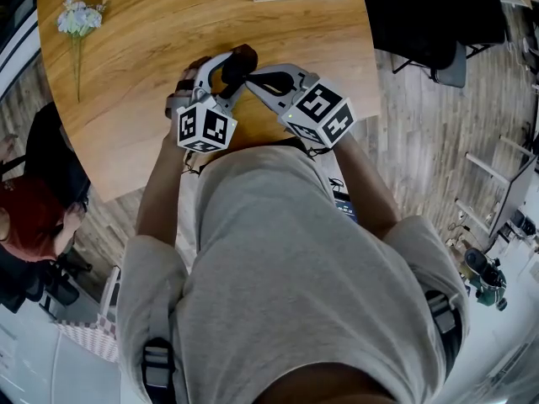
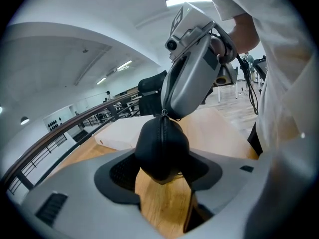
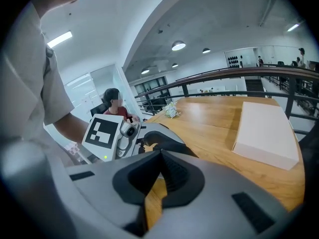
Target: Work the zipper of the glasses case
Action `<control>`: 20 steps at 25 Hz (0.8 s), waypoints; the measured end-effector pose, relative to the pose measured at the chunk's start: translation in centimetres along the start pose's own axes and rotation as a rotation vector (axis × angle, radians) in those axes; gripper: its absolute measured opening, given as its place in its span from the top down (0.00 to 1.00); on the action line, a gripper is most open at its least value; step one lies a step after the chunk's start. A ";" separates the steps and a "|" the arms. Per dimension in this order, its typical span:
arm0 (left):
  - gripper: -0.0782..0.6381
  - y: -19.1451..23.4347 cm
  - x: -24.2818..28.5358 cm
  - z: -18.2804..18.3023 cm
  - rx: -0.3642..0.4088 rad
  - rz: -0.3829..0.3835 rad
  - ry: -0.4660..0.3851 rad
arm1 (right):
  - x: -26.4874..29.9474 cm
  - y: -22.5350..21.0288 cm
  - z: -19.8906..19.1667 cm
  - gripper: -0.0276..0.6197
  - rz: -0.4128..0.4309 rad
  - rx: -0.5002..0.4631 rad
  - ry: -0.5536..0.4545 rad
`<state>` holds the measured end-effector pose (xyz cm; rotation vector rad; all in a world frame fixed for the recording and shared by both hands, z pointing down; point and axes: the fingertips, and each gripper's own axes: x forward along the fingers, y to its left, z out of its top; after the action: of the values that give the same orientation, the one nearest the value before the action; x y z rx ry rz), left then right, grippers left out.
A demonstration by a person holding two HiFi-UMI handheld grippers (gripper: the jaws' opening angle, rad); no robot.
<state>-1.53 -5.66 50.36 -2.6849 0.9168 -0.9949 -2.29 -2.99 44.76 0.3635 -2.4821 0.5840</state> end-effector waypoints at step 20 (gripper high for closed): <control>0.52 0.6 -1.5 2.7 0.029 0.066 -0.133 | -0.8 -2.1 0.4 0.92 0.094 0.206 -0.115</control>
<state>-1.02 -5.46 47.31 -2.6410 0.9500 -0.7993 -1.06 -4.94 44.68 0.3696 -2.5657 0.8849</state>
